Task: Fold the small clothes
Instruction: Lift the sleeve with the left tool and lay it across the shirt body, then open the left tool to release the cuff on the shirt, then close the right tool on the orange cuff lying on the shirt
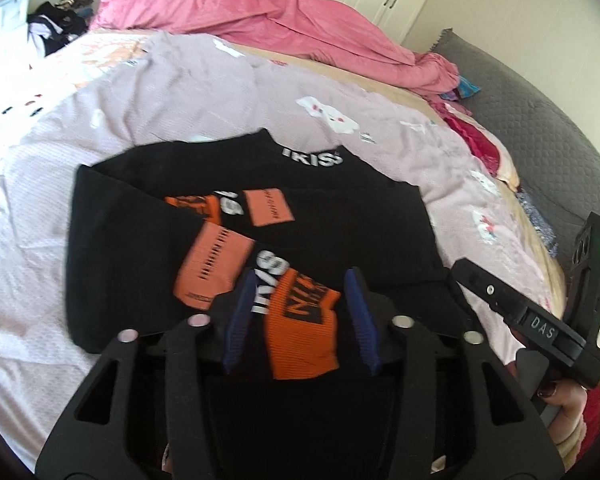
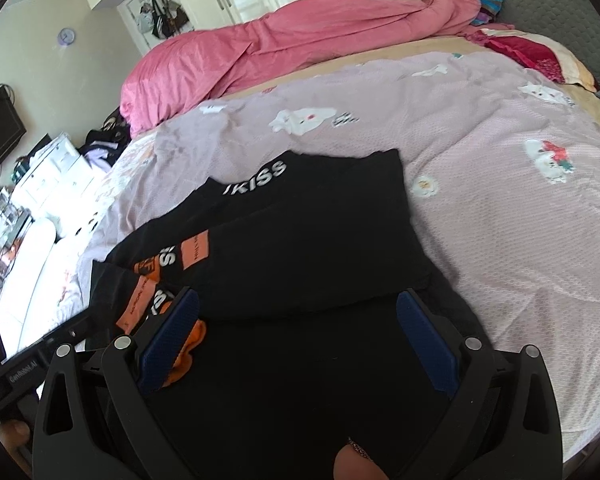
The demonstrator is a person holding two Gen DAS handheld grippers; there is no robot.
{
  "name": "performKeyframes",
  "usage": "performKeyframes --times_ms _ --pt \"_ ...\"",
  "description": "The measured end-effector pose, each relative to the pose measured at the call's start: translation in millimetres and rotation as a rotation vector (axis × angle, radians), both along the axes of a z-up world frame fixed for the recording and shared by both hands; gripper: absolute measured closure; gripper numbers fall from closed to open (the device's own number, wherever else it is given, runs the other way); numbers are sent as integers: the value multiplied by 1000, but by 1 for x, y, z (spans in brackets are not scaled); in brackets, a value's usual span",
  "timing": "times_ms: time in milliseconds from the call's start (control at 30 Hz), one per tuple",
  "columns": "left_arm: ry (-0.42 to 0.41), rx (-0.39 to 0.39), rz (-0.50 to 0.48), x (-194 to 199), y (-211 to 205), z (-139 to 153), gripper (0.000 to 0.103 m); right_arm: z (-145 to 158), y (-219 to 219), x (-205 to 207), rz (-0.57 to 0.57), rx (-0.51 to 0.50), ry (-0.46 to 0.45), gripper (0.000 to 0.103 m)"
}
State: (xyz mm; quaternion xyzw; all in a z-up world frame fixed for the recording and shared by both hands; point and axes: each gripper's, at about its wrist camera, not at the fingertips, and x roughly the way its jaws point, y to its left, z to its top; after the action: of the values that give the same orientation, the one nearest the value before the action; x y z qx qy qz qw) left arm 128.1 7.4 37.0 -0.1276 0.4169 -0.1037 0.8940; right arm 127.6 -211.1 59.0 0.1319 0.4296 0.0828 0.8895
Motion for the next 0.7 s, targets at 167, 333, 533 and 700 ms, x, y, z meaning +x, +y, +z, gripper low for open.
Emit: performKeyframes --times_ms 167,333,533,700 --pt "-9 52 78 0 25 0 24 -10 27 3 67 20 35 4" --pt "7 62 165 -2 55 -5 12 -25 58 4 132 47 90 4" --pt "30 27 237 -9 89 -11 10 -45 97 7 198 48 149 4" --pt "36 32 263 -14 106 -14 10 -54 115 8 218 49 168 5"
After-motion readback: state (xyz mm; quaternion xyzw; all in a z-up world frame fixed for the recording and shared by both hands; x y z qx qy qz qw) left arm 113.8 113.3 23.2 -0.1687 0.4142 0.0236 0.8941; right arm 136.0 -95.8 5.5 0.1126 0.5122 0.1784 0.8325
